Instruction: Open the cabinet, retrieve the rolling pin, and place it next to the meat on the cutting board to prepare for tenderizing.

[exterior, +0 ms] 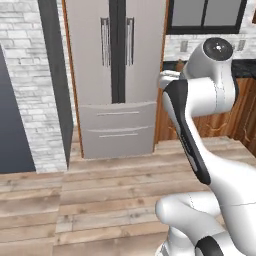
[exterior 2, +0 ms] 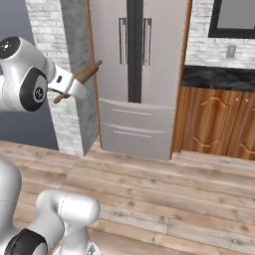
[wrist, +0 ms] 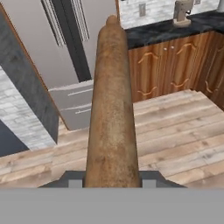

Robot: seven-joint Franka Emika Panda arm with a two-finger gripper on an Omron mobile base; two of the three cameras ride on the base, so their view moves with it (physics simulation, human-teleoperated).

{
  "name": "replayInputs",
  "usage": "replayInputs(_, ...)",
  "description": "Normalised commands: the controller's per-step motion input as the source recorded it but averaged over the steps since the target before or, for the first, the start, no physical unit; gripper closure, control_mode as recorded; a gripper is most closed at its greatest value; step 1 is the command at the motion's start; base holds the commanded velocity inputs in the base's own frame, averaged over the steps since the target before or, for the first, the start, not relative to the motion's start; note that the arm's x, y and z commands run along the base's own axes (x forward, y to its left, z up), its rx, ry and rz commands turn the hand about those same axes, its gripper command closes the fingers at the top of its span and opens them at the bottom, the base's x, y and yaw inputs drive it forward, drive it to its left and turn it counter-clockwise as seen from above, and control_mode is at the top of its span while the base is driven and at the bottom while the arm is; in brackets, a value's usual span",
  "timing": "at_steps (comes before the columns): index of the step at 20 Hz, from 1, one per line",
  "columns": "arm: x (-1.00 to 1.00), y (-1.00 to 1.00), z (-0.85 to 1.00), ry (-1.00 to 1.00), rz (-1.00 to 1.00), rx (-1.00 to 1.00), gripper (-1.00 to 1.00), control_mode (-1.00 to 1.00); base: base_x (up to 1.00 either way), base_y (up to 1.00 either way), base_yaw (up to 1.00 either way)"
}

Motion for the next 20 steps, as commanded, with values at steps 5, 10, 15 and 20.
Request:
replayInputs(5,0.0,0.0,0.0,0.0,0.0,0.0,1.0,1.0,-0.58,-0.2,0.46)
replayInputs(10,0.0,0.0,0.0,0.0,0.0,0.0,1.0,1.0,0.0,-0.52,0.53)
replayInputs(15,0.0,0.0,0.0,0.0,0.0,0.0,1.0,1.0,0.01,-0.43,0.56)
replayInputs(20,0.0,0.0,0.0,0.0,0.0,0.0,1.0,1.0,0.0,-0.33,0.58)
